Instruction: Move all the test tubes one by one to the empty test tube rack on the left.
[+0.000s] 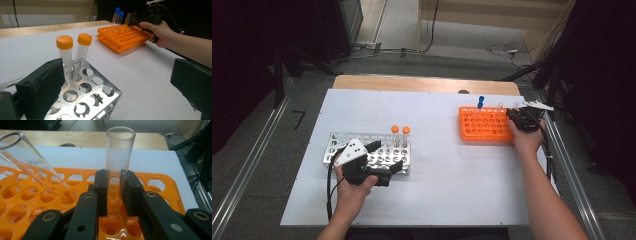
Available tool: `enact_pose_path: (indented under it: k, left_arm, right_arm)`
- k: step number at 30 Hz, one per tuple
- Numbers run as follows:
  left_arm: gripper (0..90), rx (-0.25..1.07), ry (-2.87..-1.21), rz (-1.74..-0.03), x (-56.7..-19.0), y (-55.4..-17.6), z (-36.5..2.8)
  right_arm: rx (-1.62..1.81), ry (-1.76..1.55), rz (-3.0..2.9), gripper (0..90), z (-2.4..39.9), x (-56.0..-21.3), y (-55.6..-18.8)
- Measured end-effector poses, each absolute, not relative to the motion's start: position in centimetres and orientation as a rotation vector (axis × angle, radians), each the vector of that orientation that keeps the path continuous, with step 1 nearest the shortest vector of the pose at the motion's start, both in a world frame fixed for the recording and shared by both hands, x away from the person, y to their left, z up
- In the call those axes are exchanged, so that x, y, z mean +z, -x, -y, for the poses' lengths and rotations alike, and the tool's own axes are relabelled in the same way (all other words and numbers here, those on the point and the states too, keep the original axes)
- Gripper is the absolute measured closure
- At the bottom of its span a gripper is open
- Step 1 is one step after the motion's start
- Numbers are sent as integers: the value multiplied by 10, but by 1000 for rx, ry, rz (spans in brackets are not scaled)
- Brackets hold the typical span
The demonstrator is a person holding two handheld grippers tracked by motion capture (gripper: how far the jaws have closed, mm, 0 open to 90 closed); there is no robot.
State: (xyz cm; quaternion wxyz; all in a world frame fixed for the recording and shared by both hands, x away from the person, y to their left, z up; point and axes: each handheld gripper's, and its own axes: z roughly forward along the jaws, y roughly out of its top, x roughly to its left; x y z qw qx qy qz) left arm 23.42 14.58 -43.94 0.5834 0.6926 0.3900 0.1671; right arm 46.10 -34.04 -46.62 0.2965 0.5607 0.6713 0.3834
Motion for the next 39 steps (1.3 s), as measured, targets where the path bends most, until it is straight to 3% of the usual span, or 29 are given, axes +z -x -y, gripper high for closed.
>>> enact_pose_path:
  k: [20,39]
  left_arm:
    - [0,383,-1639,-892,-440,-234,-138]
    - [0,406,-1646,-872,-440,-233,-124]
  right_arm:
    - [1272,-1390,-1713,738,349,-425,-413]
    - [1427,-1223,-1964,738,320,-442,-326]
